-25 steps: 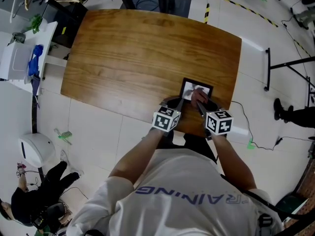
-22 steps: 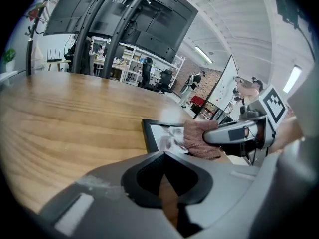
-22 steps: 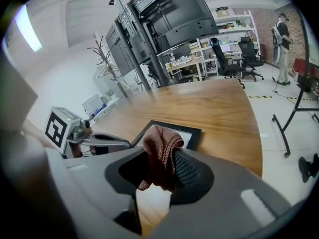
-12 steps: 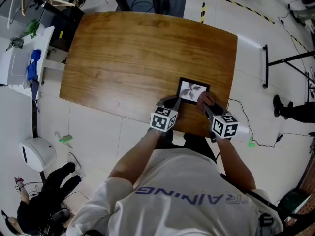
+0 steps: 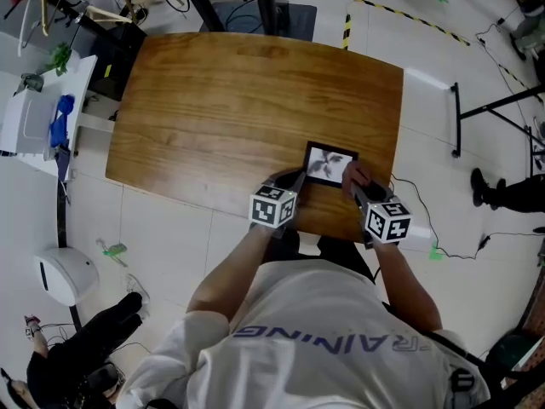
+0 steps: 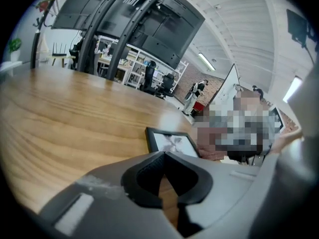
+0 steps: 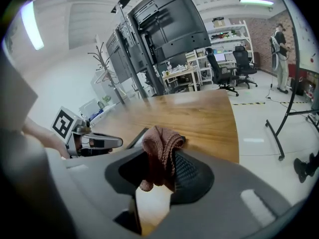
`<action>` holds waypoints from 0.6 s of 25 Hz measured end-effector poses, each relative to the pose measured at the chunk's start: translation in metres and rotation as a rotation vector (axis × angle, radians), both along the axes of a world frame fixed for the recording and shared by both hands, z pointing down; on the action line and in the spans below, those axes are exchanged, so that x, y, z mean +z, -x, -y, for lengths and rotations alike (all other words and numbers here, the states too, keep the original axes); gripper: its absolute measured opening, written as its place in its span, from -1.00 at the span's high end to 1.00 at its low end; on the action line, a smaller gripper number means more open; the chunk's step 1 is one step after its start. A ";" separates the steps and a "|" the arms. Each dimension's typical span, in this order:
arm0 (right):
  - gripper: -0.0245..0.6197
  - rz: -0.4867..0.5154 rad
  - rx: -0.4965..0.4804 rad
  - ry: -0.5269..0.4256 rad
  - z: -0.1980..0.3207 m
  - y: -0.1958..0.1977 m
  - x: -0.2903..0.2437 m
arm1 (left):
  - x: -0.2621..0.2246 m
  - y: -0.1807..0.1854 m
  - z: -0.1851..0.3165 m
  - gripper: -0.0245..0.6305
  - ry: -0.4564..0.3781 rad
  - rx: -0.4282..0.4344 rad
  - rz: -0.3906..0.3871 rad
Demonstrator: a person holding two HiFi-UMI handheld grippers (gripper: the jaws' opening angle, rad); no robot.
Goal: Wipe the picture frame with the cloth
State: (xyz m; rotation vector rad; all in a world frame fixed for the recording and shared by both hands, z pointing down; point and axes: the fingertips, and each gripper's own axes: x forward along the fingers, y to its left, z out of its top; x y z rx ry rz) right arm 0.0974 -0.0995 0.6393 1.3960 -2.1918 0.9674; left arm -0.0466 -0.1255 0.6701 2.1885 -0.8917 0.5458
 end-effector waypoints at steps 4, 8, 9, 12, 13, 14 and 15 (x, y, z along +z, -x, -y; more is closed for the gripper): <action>0.52 0.014 0.046 -0.087 0.017 -0.020 -0.041 | -0.063 0.014 0.034 0.92 -0.137 -0.047 -0.033; 0.53 0.014 0.087 -0.227 0.038 -0.043 -0.099 | -0.129 0.020 0.061 0.92 -0.259 -0.093 -0.037; 0.53 0.020 0.095 -0.263 0.042 -0.047 -0.117 | -0.147 0.021 0.066 0.92 -0.287 -0.102 -0.040; 0.54 0.036 0.100 -0.380 0.054 -0.054 -0.175 | -0.201 0.019 0.075 0.92 -0.392 -0.116 -0.061; 0.55 0.029 0.097 -0.427 0.057 -0.057 -0.195 | -0.219 0.017 0.078 0.92 -0.432 -0.116 -0.069; 0.55 0.019 0.095 -0.476 0.061 -0.060 -0.214 | -0.236 0.014 0.081 0.92 -0.473 -0.116 -0.079; 0.55 0.009 0.096 -0.521 0.064 -0.063 -0.232 | -0.252 0.011 0.084 0.92 -0.511 -0.118 -0.092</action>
